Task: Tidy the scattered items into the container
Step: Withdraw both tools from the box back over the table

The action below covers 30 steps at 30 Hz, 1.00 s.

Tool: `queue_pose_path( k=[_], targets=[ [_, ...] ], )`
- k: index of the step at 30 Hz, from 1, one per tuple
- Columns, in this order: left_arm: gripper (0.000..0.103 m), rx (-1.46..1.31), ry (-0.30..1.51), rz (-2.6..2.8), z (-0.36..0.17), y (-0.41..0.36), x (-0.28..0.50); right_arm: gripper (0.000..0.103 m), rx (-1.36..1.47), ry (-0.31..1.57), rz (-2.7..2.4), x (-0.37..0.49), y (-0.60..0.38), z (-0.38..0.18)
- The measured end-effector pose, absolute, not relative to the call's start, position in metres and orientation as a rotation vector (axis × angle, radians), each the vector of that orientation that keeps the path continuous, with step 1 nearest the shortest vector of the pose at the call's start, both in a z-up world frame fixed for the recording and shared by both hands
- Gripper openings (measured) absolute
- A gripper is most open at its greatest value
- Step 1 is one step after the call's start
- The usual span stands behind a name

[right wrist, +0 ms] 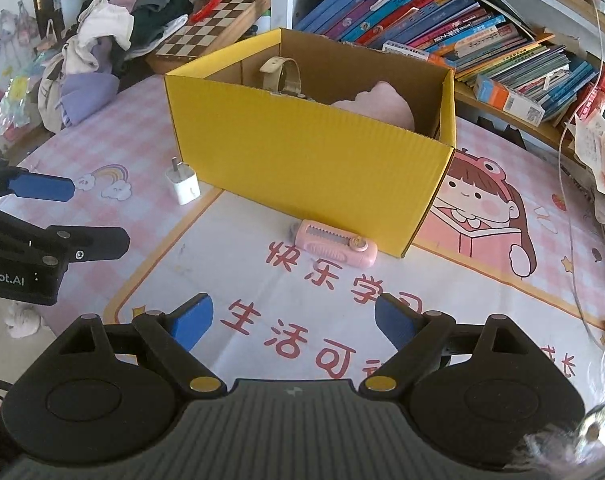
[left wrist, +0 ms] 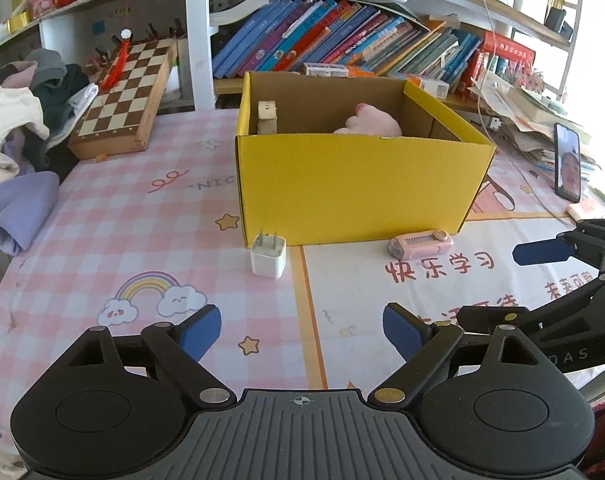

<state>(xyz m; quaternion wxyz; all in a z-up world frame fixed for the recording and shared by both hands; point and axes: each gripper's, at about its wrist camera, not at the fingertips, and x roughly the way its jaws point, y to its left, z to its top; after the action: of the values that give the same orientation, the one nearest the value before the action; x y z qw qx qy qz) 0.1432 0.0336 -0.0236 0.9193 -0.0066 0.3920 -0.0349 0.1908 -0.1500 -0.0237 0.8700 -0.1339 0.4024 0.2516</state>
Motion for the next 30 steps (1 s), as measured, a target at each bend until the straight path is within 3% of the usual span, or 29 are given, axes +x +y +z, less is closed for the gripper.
queue_pose_path(
  k=[30],
  targets=[
    [0.09,0.036,0.824,-0.068,-0.032,0.03,0.157,0.088,-0.279,0.867,0.535,0.209,-0.148,-0.032]
  ],
)
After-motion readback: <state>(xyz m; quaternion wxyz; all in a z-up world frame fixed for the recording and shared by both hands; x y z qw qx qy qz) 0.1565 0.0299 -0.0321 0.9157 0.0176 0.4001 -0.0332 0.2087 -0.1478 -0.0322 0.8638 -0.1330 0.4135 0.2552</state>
